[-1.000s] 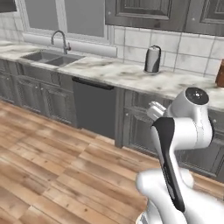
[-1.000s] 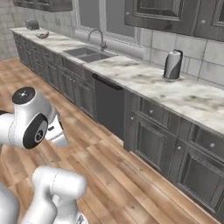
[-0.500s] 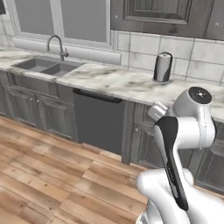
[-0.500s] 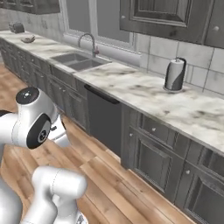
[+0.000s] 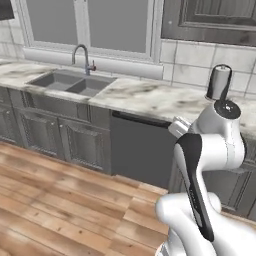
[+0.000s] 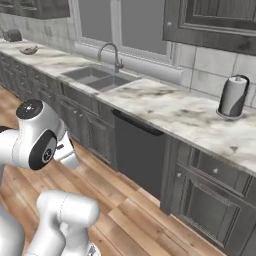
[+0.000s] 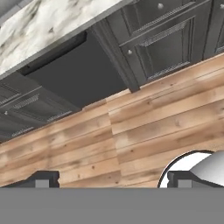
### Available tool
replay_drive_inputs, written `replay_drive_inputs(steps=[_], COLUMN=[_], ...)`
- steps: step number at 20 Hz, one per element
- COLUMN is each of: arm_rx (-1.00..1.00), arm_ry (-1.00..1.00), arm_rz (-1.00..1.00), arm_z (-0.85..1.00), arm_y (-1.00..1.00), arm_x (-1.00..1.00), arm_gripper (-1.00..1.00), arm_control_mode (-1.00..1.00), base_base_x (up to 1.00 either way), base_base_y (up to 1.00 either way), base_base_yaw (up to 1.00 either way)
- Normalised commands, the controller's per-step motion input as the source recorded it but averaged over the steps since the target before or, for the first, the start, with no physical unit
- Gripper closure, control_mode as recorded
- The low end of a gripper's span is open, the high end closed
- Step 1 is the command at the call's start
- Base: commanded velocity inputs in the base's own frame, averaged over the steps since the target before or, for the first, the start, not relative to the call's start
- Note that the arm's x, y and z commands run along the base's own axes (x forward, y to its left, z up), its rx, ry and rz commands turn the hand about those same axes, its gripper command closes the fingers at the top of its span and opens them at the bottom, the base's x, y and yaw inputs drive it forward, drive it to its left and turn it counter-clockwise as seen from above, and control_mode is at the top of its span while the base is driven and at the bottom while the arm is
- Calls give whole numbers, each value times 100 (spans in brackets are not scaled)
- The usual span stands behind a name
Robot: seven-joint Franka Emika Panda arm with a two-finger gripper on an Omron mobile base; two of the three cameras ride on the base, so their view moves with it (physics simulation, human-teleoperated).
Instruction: Place the bowl with the lemon and squash on the second highest shelf of the fridge. Place the bowl with the steaks on the top shelf of the fridge.
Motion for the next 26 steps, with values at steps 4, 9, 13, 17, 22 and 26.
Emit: replay_drive_inputs(steps=[4,9,13,17,22,26], arm_rx=[0,0,0,0,0,0], arm_ry=[0,0,0,0,0,0], arm_rz=[0,0,0,0,0,0], arm_z=[0,0,0,0,0,0], arm_y=[0,0,0,0,0,0], arm_x=[0,0,0,0,0,0], arm_gripper=[-100,-100,-100,-100,-100,-100], arm_control_mode=[100,100,100,100,100,100], base_base_x=[100,100,100,100,100,100], base_base_y=[100,100,100,100,100,100], base_base_yaw=[-4,4,0,0,0,0])
